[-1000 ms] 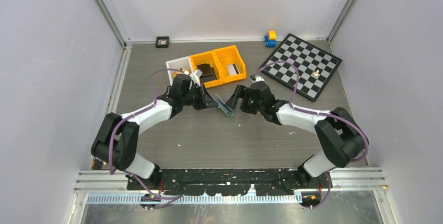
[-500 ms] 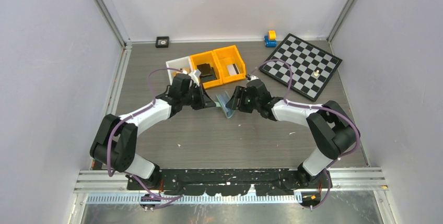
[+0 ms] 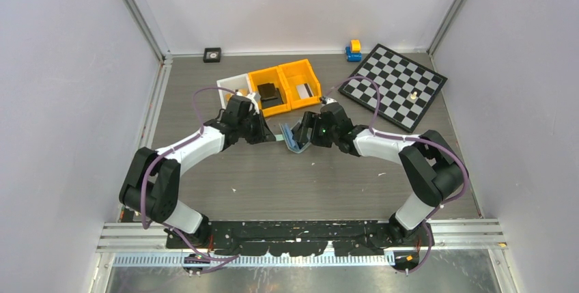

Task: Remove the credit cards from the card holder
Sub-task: Pick up the card holder from the center of the board.

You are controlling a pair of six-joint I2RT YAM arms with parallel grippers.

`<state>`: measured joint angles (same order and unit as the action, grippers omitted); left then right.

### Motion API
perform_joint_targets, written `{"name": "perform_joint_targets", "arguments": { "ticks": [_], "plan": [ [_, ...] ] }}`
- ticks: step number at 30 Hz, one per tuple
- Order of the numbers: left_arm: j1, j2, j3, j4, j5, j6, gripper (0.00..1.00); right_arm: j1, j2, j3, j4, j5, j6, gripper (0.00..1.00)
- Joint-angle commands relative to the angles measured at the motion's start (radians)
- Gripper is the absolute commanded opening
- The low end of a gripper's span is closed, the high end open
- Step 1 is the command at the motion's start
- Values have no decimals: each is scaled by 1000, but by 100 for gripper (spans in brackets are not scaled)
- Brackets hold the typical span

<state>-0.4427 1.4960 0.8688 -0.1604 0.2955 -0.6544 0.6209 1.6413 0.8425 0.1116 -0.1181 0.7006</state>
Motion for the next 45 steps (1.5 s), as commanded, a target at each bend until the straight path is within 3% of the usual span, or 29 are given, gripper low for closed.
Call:
{"name": "perform_joint_targets", "arguments": {
  "ticks": [1, 7, 14, 30, 31, 34, 36, 41, 45],
  "plan": [
    [1, -9, 33, -18, -30, 30, 0, 7, -25, 8, 47, -47, -19, 82],
    [1, 6, 30, 9, 3, 21, 0, 16, 5, 28, 43, -92, -29, 86],
    [1, -9, 17, 33, 16, 16, 0, 48, 10, 73, -59, 11, -76, 87],
    [1, -2, 23, 16, 24, 17, 0, 48, -29, 72, -85, 101, -94, 53],
    [1, -2, 23, 17, 26, 18, 0, 48, -27, 73, -88, 104, -95, 54],
    [1, -5, 18, 28, 36, 17, 0, 50, -36, 69, -87, 104, -110, 76],
    [1, -4, 16, 36, 51, 13, 0, 59, -46, 67, -81, 137, -154, 83],
    [1, -6, 4, 82, 97, 7, 2, 82, -13, 117, -173, 243, -199, 83],
    [1, -25, -18, 129, 118, 2, 3, 101, -8, 131, -194, 300, -214, 75]
  ]
}}
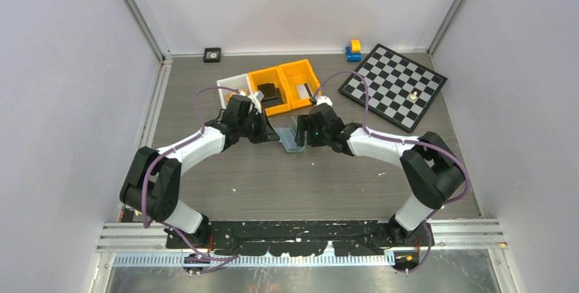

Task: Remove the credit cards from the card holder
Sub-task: Pick up the card holder from the center of the board.

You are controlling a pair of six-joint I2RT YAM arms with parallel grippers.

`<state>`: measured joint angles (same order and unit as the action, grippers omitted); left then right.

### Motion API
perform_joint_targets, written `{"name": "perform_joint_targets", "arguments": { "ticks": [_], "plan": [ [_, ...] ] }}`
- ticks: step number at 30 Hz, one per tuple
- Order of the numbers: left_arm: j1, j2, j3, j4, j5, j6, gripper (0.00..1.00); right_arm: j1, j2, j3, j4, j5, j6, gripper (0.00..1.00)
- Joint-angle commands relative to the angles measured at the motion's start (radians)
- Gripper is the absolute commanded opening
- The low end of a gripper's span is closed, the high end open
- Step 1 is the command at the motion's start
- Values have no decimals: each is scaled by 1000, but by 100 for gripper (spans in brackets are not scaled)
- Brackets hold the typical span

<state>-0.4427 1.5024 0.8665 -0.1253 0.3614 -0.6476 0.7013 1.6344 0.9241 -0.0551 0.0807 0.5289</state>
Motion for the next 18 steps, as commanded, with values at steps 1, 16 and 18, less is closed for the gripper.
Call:
{"name": "perform_joint_targets", "arguments": {
  "ticks": [1, 16, 18],
  "plan": [
    [1, -36, -17, 95, 48, -5, 4, 22, -3, 51, -32, 122, -43, 71],
    [1, 32, 44, -23, -14, 26, 9, 20, -10, 36, 47, 118, -61, 40],
    [1, 44, 44, -22, -12, 19, 23, 21, -30, 16, 93, 71, -53, 35]
  ]
}}
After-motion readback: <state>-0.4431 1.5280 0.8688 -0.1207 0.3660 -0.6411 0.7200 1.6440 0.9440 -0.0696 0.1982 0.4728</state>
